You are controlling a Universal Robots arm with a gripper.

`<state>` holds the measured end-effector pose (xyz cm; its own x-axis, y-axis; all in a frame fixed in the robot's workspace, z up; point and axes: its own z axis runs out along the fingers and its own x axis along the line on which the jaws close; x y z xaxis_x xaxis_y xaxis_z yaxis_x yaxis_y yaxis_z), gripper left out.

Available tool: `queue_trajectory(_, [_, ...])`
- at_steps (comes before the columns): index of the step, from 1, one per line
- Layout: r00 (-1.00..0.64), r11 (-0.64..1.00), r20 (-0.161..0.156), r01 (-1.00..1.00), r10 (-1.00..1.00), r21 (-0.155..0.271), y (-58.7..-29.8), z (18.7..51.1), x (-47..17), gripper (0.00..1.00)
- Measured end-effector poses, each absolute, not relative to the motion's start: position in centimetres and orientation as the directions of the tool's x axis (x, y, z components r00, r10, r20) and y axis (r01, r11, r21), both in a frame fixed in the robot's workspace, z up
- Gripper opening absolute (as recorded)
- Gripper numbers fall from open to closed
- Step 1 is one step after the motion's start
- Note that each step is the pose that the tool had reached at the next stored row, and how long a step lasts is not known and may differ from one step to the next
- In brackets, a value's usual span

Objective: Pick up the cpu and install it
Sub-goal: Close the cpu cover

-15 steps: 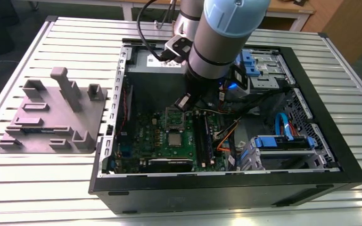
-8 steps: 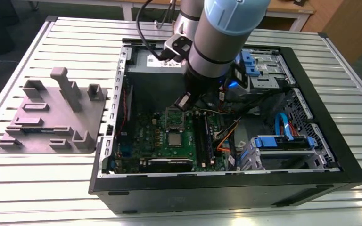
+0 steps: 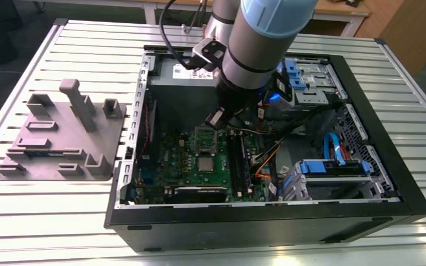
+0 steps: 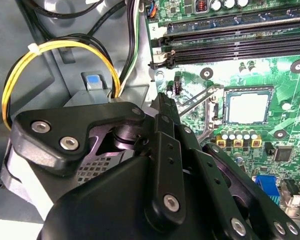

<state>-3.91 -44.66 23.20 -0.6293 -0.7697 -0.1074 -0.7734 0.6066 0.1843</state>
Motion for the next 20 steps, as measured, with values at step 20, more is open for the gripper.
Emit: queue_trajectory(20, [-0.591, 0.568, -0.107, -0.802, -0.800, 0.184, -44.66, 23.66, -4.02, 0.10])
